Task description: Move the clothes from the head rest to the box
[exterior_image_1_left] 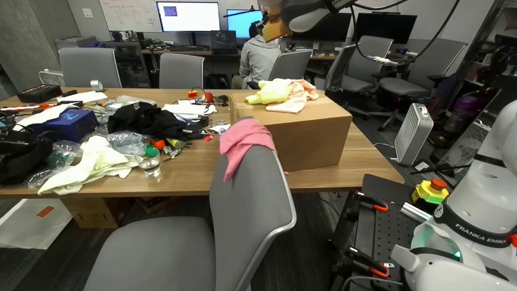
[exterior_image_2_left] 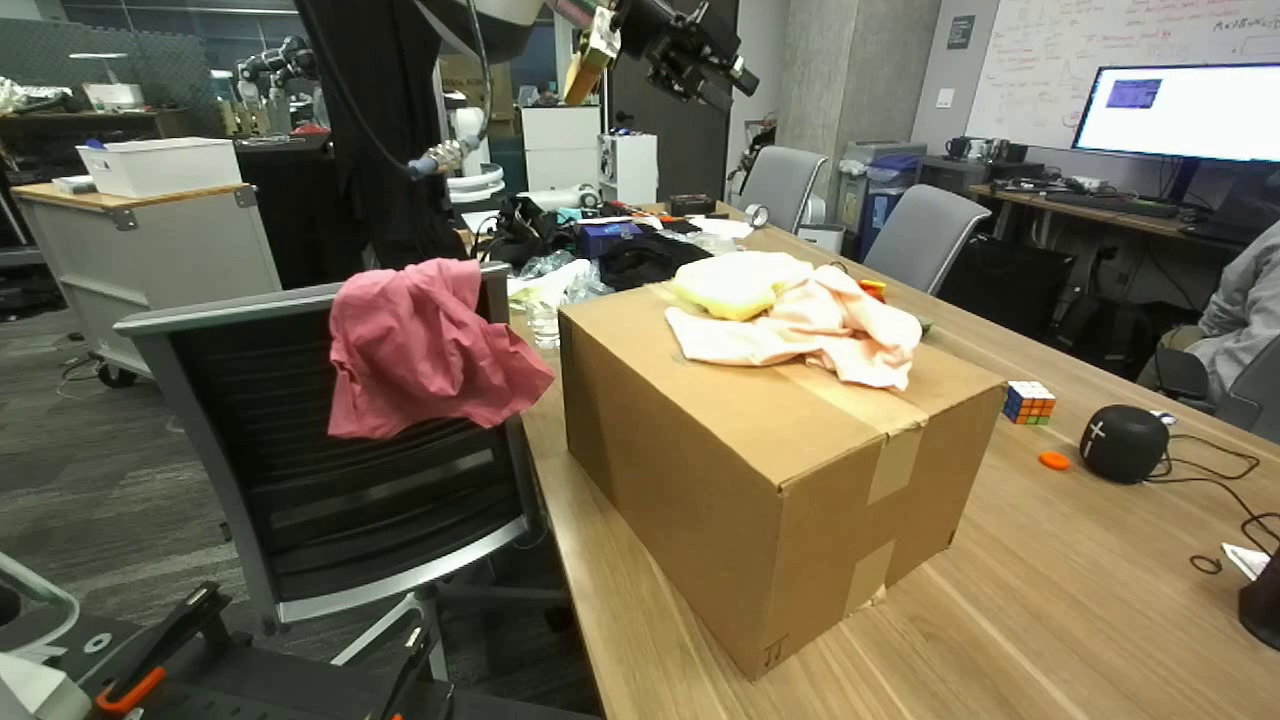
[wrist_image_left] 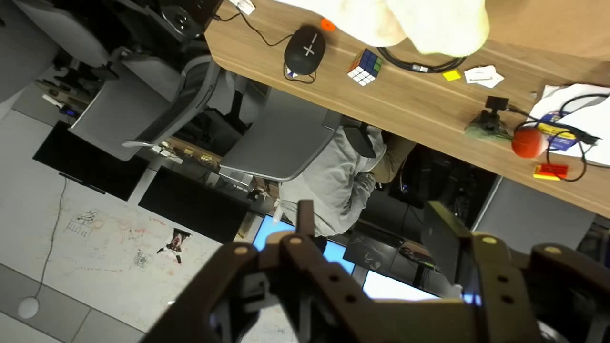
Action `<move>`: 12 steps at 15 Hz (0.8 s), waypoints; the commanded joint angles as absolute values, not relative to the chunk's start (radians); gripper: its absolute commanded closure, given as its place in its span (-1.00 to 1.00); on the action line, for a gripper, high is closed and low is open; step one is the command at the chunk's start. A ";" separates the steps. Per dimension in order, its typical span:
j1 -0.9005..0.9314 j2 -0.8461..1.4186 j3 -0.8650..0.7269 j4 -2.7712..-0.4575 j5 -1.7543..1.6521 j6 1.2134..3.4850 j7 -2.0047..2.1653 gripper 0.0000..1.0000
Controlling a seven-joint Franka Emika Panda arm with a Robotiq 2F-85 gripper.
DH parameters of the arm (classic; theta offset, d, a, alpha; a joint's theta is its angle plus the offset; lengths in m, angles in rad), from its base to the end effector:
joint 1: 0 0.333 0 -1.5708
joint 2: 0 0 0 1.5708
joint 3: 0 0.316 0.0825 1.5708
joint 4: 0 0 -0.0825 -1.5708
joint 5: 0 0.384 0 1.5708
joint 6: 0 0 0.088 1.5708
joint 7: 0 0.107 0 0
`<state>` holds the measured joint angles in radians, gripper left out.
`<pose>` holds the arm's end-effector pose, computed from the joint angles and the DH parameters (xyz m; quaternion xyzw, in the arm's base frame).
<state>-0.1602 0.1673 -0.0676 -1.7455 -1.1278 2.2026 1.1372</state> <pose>0.6218 -0.1732 0.5215 0.8052 -0.3309 0.3182 0.3754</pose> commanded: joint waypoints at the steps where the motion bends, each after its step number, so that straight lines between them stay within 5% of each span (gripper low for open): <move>1: -0.133 0.175 -0.085 -1.734 -1.096 2.191 1.092 -0.87; 3: -0.130 0.142 -0.077 -1.790 -1.057 2.207 1.036 -1.00; 12: -0.065 -0.033 -0.029 -1.996 -0.569 2.188 0.543 -1.00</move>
<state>-0.0877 0.0621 -0.0355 -1.9210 -0.7097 2.2055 0.7044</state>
